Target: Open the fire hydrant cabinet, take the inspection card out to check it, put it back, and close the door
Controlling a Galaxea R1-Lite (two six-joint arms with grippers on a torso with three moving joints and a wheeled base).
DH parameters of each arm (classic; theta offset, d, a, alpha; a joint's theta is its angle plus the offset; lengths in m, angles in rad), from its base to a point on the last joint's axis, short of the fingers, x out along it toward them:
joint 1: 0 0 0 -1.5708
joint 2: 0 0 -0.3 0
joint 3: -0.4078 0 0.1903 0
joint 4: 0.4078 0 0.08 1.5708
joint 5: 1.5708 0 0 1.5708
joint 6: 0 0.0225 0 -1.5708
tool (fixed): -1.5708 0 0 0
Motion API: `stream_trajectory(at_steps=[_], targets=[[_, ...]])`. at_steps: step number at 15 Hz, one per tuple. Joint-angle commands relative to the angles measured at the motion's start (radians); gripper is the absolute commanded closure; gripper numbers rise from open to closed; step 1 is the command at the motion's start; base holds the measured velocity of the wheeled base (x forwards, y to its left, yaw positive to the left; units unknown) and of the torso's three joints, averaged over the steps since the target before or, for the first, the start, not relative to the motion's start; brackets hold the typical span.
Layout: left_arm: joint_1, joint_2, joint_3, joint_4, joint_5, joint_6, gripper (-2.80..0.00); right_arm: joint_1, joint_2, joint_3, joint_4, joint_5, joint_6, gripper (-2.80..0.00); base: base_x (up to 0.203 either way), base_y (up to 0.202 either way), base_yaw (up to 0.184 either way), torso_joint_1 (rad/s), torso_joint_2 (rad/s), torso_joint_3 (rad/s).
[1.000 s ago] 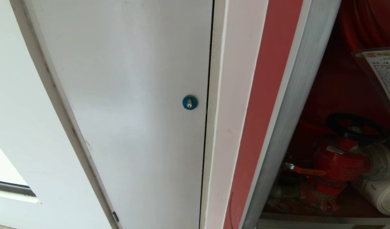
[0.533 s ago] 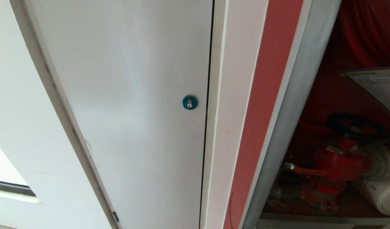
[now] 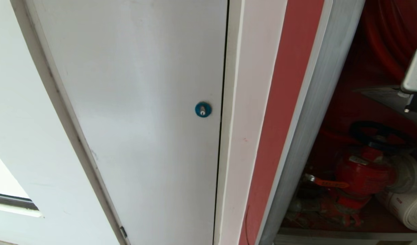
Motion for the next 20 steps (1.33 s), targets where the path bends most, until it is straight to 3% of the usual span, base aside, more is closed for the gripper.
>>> stream_trajectory(at_steps=[1,13,20], targets=[[0.0,0.0,0.014,0.0,0.0,0.001,0.0,0.0,0.046,-0.016,0.002,-0.005,-0.007,0.0,0.0,0.0,0.0,0.0,0.0,0.0],[0.0,0.0,0.014,0.0,0.0,0.001,0.0,-0.074,0.147,-0.037,-0.047,-0.001,-0.106,0.0,0.0,0.0,0.0,0.0,0.0,0.0],[0.0,0.0,0.014,0.0,0.0,0.0,0.0,-0.08,0.156,0.011,-0.049,0.033,-0.098,0.0,0.0,0.0,0.0,0.0,0.0,0.0]])
